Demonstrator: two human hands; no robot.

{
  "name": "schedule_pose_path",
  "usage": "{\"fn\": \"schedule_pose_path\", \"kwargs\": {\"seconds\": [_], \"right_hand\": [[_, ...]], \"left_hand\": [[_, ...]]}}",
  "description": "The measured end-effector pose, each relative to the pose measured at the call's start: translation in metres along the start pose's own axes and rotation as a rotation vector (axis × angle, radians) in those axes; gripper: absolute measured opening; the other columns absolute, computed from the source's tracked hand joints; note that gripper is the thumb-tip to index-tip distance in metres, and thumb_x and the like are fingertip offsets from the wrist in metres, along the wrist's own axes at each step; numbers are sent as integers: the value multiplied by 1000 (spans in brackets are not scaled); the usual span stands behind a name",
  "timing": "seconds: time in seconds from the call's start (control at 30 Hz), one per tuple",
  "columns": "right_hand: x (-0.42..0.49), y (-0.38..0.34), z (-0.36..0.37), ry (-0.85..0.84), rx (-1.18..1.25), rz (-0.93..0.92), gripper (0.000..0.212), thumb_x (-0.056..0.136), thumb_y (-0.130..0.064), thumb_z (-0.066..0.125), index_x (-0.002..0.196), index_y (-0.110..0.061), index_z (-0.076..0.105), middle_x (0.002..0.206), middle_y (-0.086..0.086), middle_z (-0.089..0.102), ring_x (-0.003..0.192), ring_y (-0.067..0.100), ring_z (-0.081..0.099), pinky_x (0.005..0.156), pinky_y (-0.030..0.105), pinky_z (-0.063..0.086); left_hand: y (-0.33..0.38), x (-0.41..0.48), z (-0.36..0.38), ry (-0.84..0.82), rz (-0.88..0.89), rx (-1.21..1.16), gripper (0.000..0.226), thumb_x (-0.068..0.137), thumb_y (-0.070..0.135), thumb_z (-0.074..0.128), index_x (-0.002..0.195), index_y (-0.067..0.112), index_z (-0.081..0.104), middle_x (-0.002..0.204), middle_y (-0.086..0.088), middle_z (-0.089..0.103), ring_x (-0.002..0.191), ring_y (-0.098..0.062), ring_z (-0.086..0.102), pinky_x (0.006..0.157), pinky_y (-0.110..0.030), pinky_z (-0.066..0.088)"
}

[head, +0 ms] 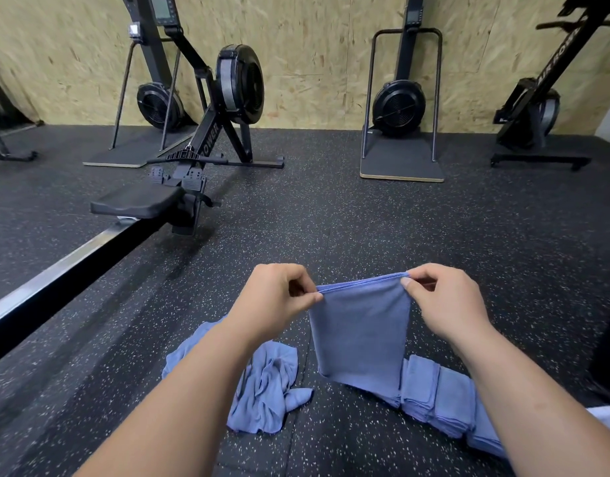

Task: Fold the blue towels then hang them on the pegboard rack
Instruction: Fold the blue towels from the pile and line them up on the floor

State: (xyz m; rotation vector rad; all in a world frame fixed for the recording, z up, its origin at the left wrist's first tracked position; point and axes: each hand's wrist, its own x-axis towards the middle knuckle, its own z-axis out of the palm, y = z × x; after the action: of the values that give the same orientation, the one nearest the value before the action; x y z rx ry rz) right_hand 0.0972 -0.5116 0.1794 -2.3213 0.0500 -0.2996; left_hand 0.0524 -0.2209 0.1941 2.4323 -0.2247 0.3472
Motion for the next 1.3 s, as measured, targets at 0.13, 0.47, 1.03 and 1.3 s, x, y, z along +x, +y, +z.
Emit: {"fn": "schedule_pose_path", "kwargs": {"seconds": [0.13,0.47,1.03,1.3], "right_hand": [[1,1,-1,-79,-12,2,9,95,-33,76,87,-34,75,83,-16,74,83,10,68,71,31,49],[-9,-18,5,-140,241,-249,6,102,-25,67,102,-31,66,92,-14,72,88,7,67,80,27,50],[-25,-29,7,-586,459,-251,28,100,-11,72,122,-22,60,108,-4,77,104,16,74,96,38,57],[-18,6,3,-821,-109,-253,17,88,-35,82,103,-33,75,98,-17,78,95,11,74,84,35,60]], "left_hand": [[-2,2,-3,66,-7,-29,22,88,23,86,105,33,77,81,19,72,78,-3,67,76,-14,48],[16,0,4,205,-146,267,12,96,25,60,91,18,52,85,-1,61,84,-29,56,75,-45,45],[40,-6,21,24,145,-156,6,104,33,64,99,29,66,80,15,64,76,-6,58,69,-26,43],[27,-4,0,265,3,-293,7,105,26,62,102,32,66,92,16,71,91,-7,65,83,-22,48]]}}
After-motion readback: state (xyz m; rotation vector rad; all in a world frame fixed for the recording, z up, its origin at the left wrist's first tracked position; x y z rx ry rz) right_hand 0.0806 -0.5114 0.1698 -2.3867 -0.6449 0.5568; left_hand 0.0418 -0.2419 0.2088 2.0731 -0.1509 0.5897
